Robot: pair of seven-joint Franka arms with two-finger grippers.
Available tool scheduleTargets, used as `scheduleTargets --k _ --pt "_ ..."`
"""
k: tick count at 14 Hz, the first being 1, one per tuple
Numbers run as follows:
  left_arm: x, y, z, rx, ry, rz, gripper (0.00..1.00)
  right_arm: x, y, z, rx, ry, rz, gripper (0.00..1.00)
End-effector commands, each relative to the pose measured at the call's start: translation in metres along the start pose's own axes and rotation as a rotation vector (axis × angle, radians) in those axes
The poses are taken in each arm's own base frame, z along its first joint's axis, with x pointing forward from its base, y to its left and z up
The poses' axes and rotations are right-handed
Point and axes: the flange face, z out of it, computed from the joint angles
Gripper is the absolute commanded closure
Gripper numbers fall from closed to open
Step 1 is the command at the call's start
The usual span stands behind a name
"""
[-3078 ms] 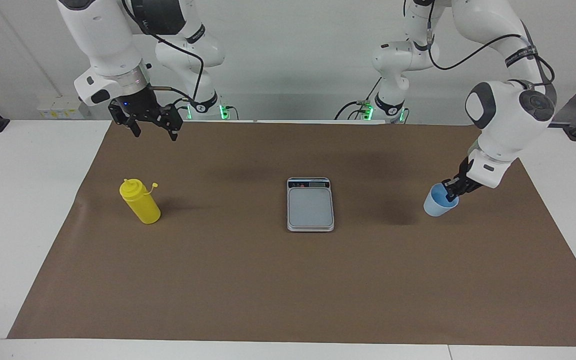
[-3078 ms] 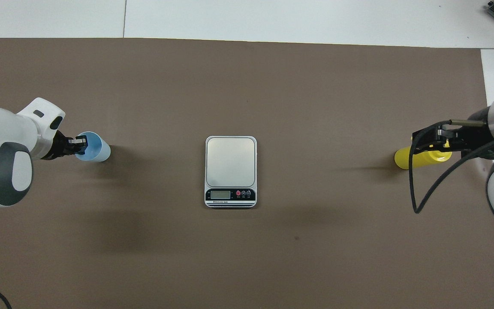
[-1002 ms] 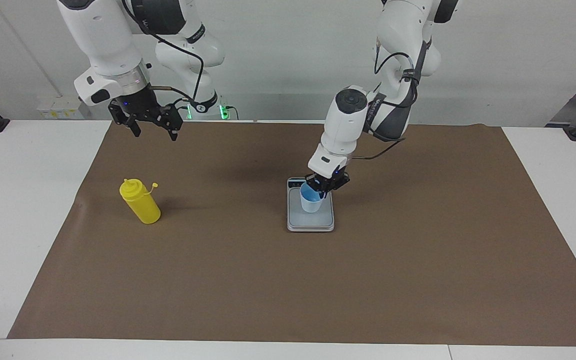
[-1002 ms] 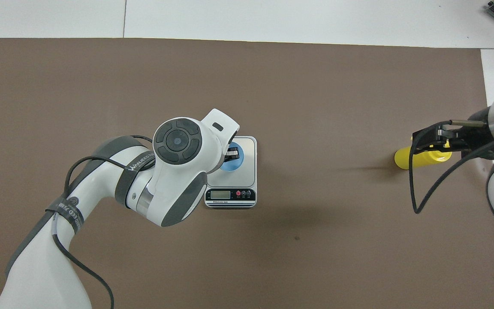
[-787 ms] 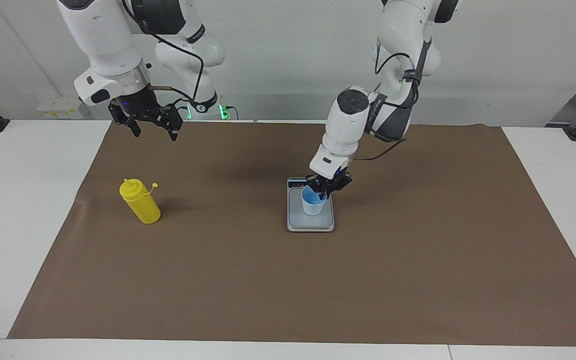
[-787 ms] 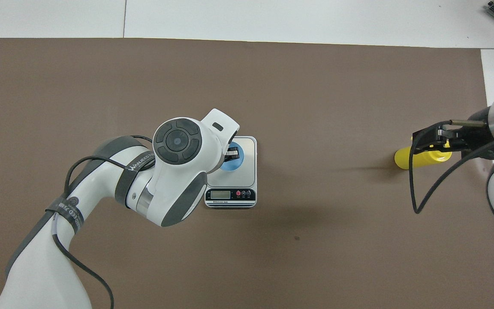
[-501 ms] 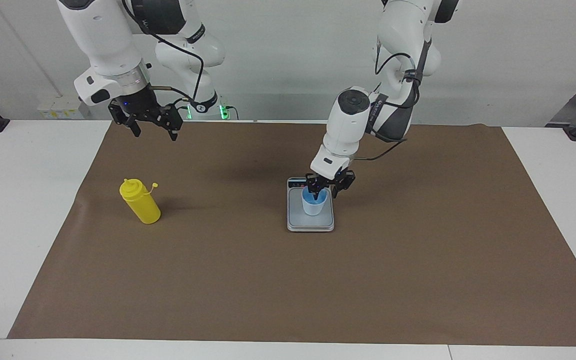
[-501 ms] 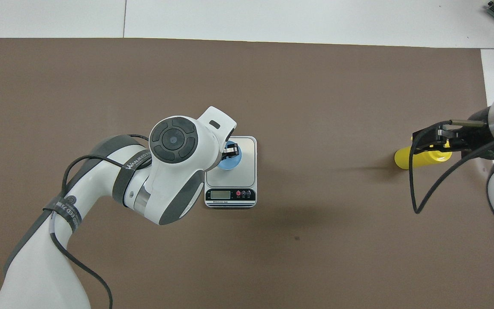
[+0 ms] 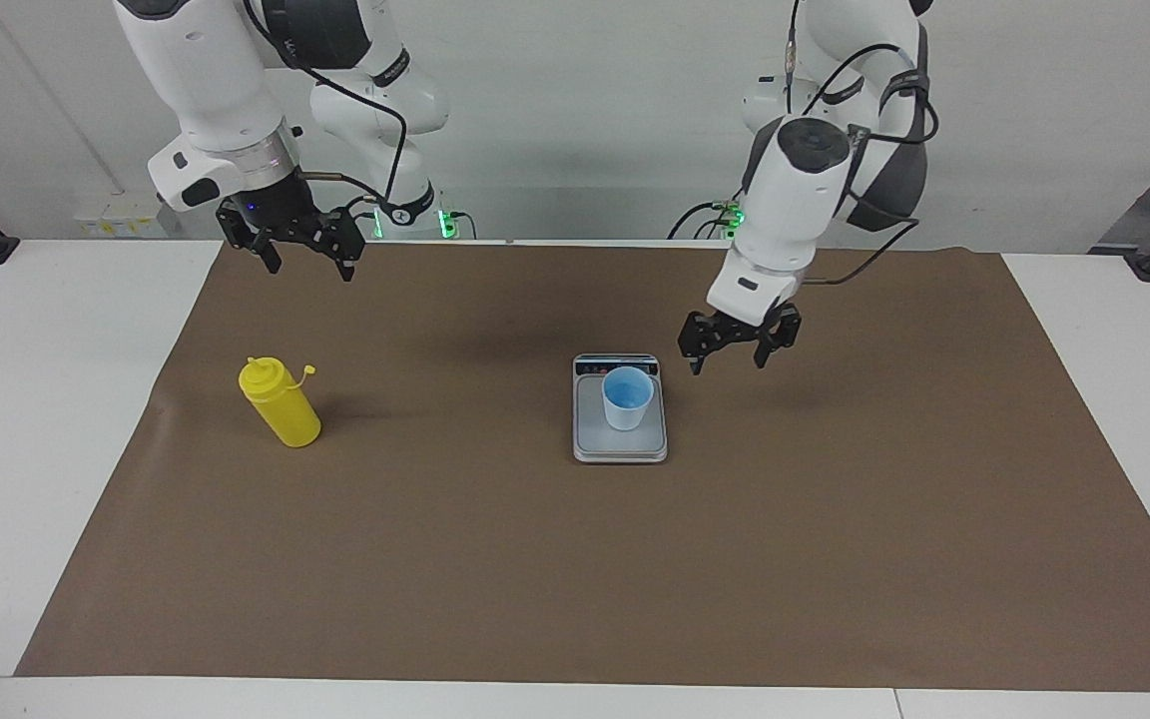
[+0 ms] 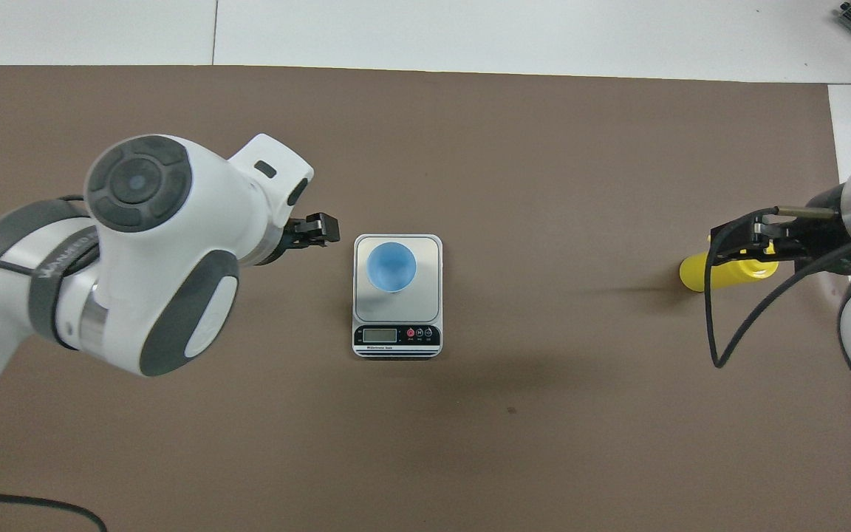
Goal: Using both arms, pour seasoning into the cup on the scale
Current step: 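Release the cup and withdraw the left gripper to rest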
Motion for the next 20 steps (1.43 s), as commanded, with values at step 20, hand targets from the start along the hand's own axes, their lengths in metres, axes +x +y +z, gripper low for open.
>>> scheduleTargets --k 20 --pt "-0.011 -0.177 -0.136 -0.014 -0.088 0.155 0.0 0.021 0.035 0.007 0.168 -0.004 0.476 0.0"
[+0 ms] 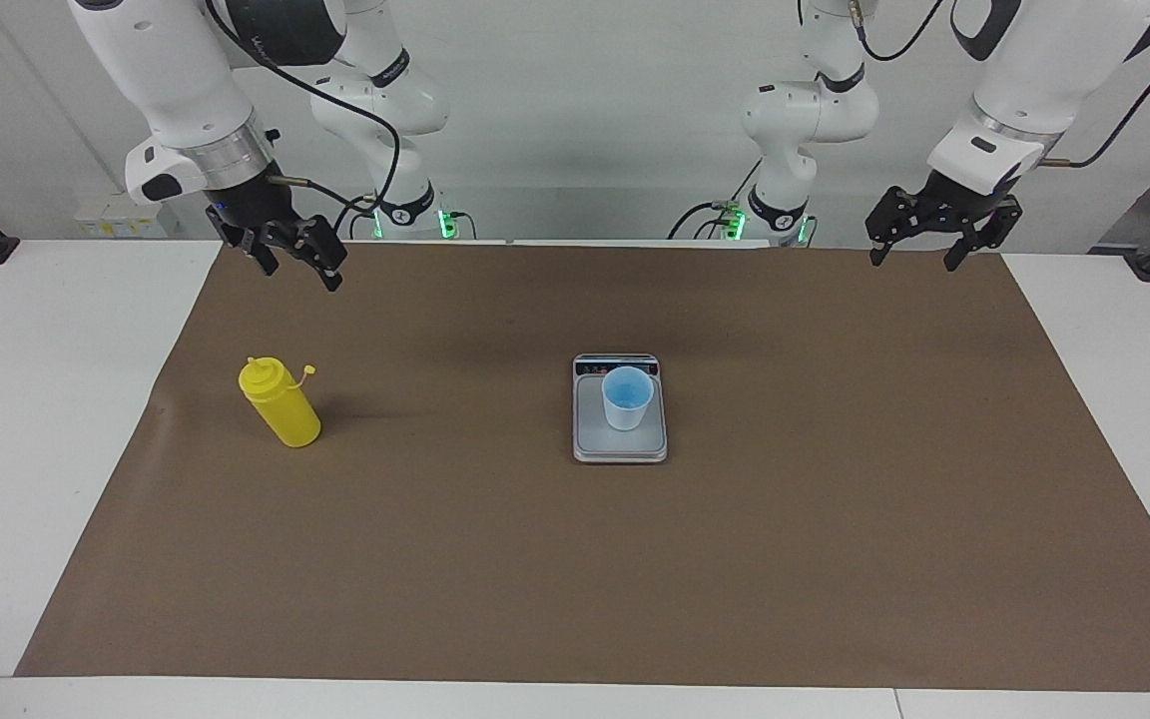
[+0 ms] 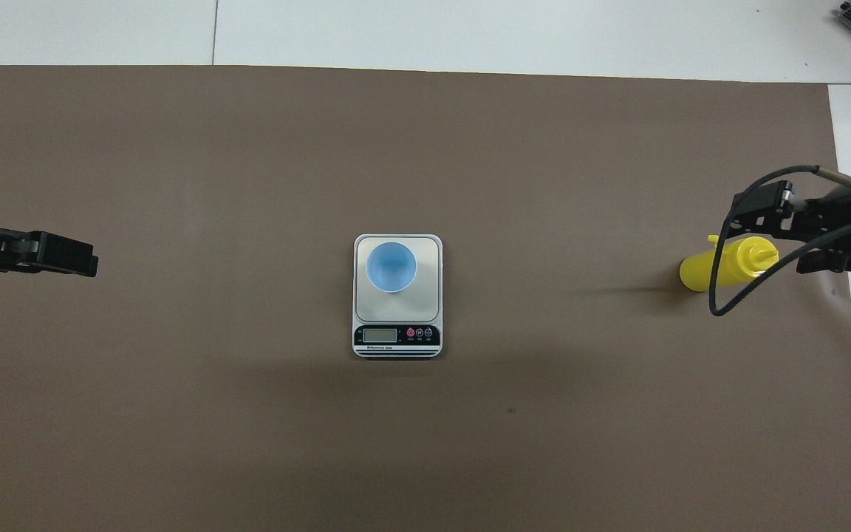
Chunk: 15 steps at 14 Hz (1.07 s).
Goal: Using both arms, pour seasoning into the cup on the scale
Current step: 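Move the right gripper over the yellow bottle and grasp it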
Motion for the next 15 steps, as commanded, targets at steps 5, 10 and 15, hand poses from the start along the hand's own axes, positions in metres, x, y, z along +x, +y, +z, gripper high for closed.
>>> scheduleTargets --k 5,10,15 --pt "-0.01 0.005 -0.003 -0.018 -0.008 0.016 0.0 0.083 0.056 0.041 0.065 -0.095 0.26 0.0" --pt "-0.01 0.001 -0.002 -0.014 -0.012 0.008 0.0 0.152 0.103 0.095 0.017 -0.156 0.354 0.0" --pt "-0.01 -0.001 -0.001 -0.013 -0.013 0.003 0.0 0.168 0.132 0.137 0.019 -0.178 0.408 0.0"
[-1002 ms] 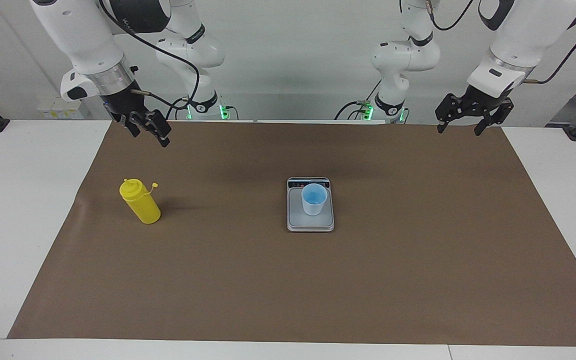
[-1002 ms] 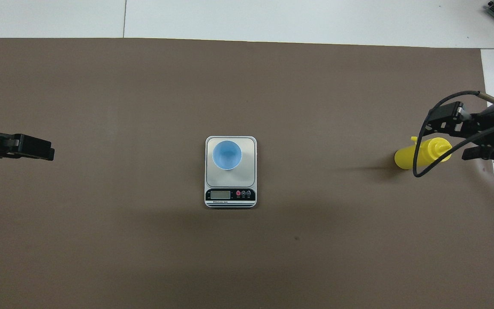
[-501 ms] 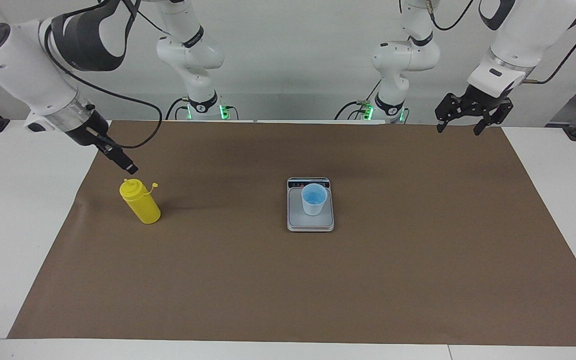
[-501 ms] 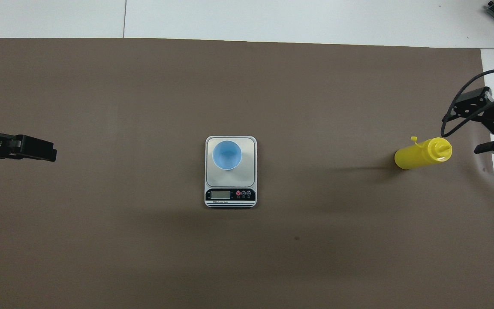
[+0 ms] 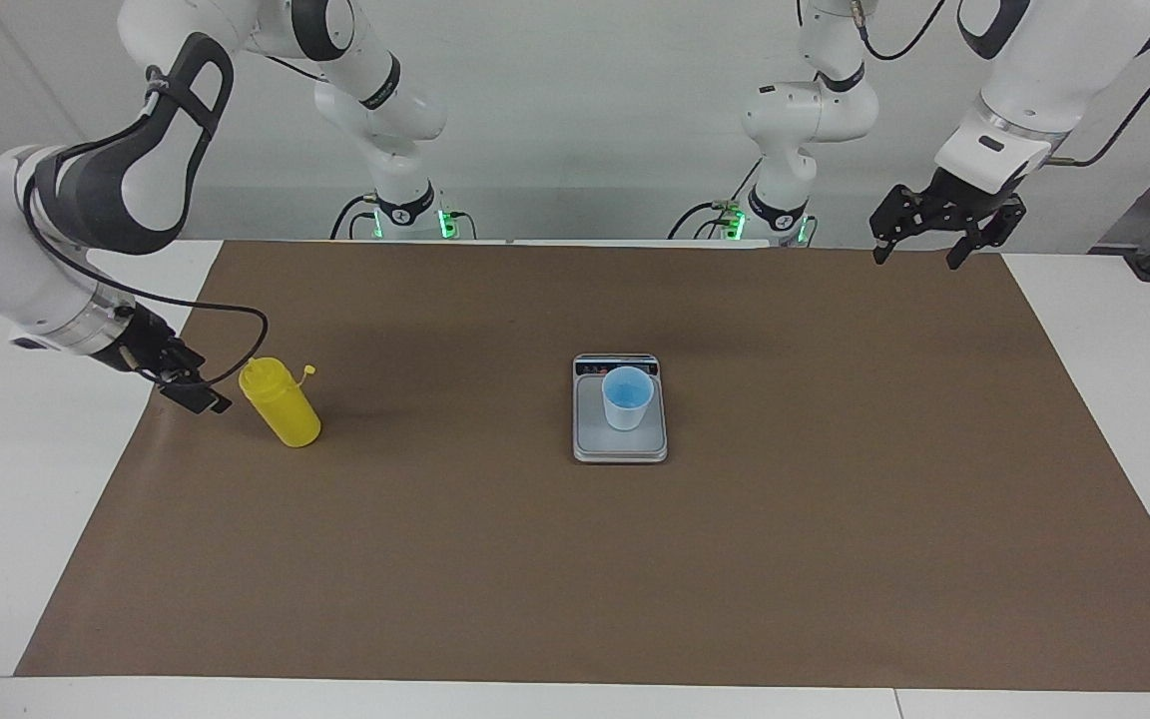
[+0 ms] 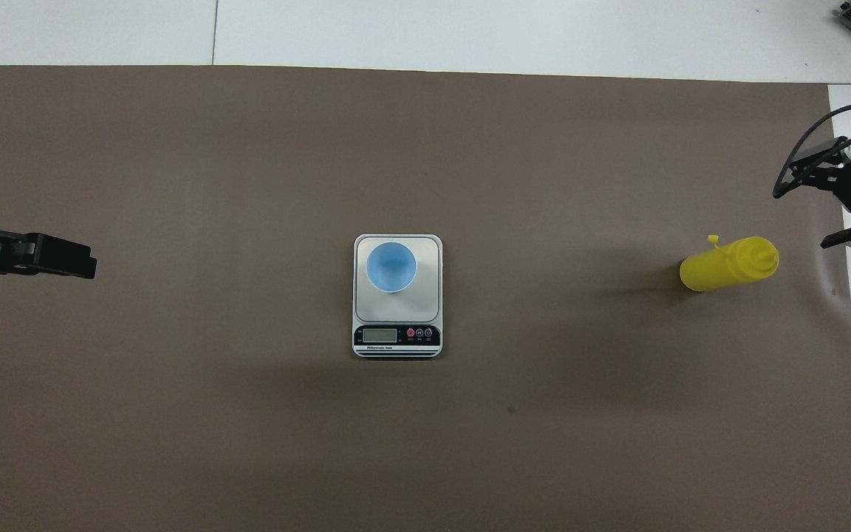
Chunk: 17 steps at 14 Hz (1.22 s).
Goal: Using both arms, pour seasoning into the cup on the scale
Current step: 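Move the right gripper over the yellow bottle and grasp it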
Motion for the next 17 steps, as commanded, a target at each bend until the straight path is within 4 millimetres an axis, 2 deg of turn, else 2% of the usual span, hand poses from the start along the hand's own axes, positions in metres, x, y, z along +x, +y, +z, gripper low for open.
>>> scheduleTargets --k 1,3,5,6,10,12,15,17 --pt "-0.009 -0.003 -0.001 -0.007 -0.009 -0.001 0.0 0.019 0.016 0.025 0.002 -0.036 0.051 0.0" --pt "-0.009 -0.003 -0.001 -0.007 -0.009 -0.001 0.0 0.034 0.023 0.051 -0.011 -0.087 0.073 0.0" --pt "-0.009 -0.003 -0.001 -0.007 -0.009 -0.001 0.0 0.057 0.033 0.089 0.005 -0.168 0.11 0.0" --pt "-0.009 -0.003 -0.001 -0.007 -0.009 -0.001 0.0 0.059 0.031 0.095 0.022 -0.19 0.118 0.0" --pt "-0.008 -0.003 -0.001 -0.007 -0.01 -0.002 0.0 0.053 0.022 0.119 0.053 -0.276 0.132 0.0" --pt "-0.009 -0.003 -0.001 -0.007 -0.009 -0.001 0.0 0.045 0.017 0.122 0.045 -0.31 0.15 0.0" --pt "-0.008 -0.003 -0.001 -0.007 -0.01 -0.002 0.0 0.034 0.022 0.143 0.052 -0.375 0.201 0.0" --pt "-0.009 -0.003 -0.001 -0.007 -0.009 -0.001 0.0 0.03 0.021 0.145 0.061 -0.404 0.227 0.0"
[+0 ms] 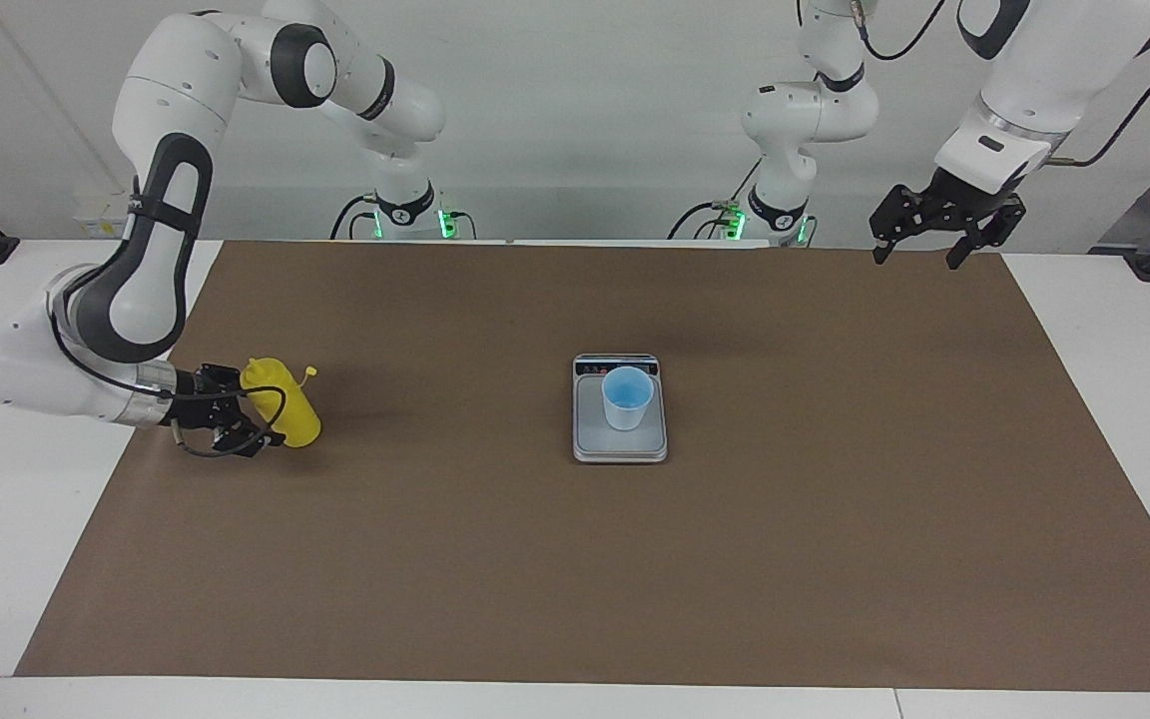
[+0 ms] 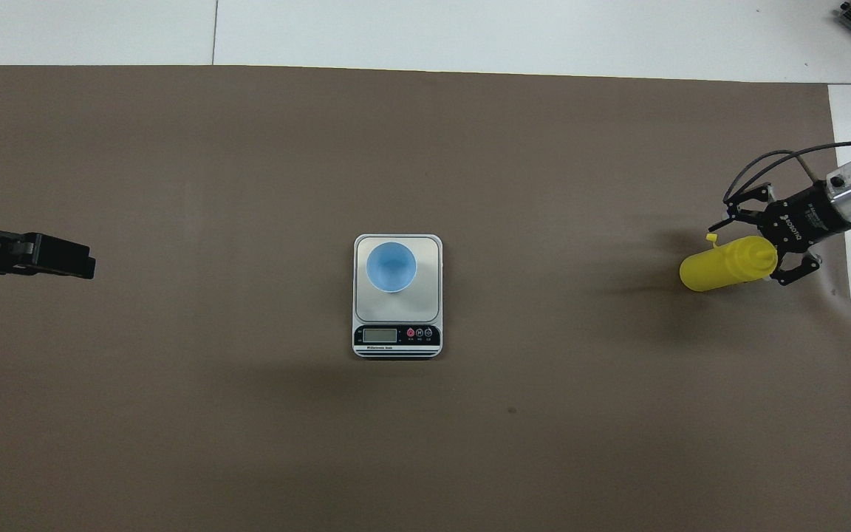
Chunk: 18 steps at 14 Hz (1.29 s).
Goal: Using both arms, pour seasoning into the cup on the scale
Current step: 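Lift the yellow bottle with the right gripper toward the scale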
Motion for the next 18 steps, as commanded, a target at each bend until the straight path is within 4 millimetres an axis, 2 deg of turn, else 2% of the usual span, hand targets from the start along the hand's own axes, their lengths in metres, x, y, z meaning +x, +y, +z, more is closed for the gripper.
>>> scheduleTargets --k 1,4,5,6,7,10,12,15,18 --pt "-0.008 -0.003 -0.001 -0.007 -0.01 -0.002 0.0 -0.01 0.007 0.005 0.021 -0.054 0.055 0.0" --pt "-0.009 -0.003 -0.001 -0.007 -0.008 -0.001 0.0 -0.011 0.013 0.011 0.033 -0.086 0.075 0.0" --pt "-0.009 -0.003 -0.001 -0.007 -0.008 -0.001 0.0 -0.012 0.014 0.011 0.035 -0.097 0.099 0.35" --pt "-0.009 -0.003 -0.001 -0.007 -0.008 -0.001 0.0 -0.015 0.015 0.01 0.032 -0.117 0.14 0.78" --pt "-0.009 -0.003 -0.001 -0.007 -0.008 -0.001 0.0 -0.016 0.015 0.01 0.029 -0.125 0.165 1.0" --pt "-0.009 -0.003 -0.001 -0.007 -0.008 -0.001 0.0 -0.023 0.017 0.005 0.023 -0.136 0.167 1.0" --pt "-0.009 -0.003 -0.001 -0.007 -0.008 -0.001 0.0 -0.043 0.014 -0.018 0.055 -0.119 0.154 1.0" --pt "-0.009 -0.003 -0.001 -0.007 -0.008 -0.001 0.0 -0.096 0.006 -0.064 0.106 -0.038 0.132 1.0" --pt "-0.009 -0.003 -0.001 -0.007 -0.008 -0.001 0.0 -0.138 -0.003 -0.094 0.152 0.025 0.089 1.0"
